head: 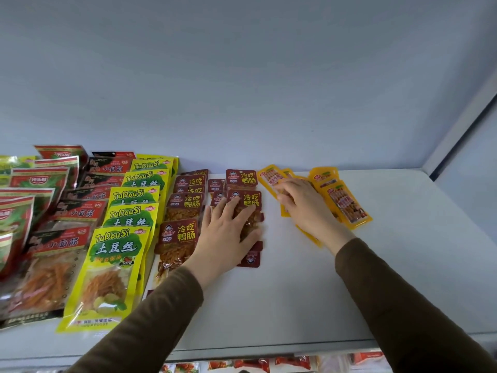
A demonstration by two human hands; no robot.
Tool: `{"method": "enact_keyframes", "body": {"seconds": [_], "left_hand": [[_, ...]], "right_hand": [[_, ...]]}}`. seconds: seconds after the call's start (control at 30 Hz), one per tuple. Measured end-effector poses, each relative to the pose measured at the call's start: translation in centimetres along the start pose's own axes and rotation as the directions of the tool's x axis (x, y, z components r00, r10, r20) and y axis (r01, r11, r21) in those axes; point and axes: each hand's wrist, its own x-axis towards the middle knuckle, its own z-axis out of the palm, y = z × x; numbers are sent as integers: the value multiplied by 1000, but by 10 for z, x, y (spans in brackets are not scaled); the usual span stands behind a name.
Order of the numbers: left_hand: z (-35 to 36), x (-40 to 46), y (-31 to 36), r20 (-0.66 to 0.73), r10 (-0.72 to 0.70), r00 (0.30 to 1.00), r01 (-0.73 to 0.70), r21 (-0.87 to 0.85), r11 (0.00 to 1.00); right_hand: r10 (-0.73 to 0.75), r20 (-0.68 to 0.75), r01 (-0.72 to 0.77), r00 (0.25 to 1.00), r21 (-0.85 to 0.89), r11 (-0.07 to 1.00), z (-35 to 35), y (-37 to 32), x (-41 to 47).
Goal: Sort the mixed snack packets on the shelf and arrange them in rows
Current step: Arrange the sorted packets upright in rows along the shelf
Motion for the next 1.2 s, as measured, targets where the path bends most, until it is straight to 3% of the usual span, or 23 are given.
{"method": "enact_keyframes", "body": {"seconds": [0.03,0.13,0.3,0.43,0.6,0.77,0.87,0.97,1.07,1.2], "left_hand": [[0,-4,2,6,-5,1000,5,3,1000],[-2,-14,6,31,-20,999,20,-22,1000],[-9,-24,6,-83,-108,991,93,-165,982],[-9,-23,1,10,-229,973,225,-242,944],[-3,-19,3,-7,-201,980,191,-271,943],[-4,-18,7,-11,-226,974,200,-430,881],[-8,-15,8,58,-263,963,246,-580,776],[-14,-12,11,95,-289,953,254,-771,583],[-14,-10,9,124,-285,951,232,-893,386],[-17,-19,5,71,-285,956,180,-910,374]], "right_hand": [[47,0,-47,999,142,989,3,-12,4],[187,205,-266,961,487,832,20,-43,14],[327,196,-376,924,622,688,39,-58,33],[296,174,-341,939,573,746,48,-58,42],[285,89,-289,954,521,803,53,-55,36],[275,156,-315,949,551,773,49,-49,31],[275,154,-313,949,562,766,43,-44,24],[305,174,-348,936,571,743,38,-41,15],[304,100,-312,947,500,808,34,-38,8],[272,69,-278,960,388,879,28,-41,-2]]}}
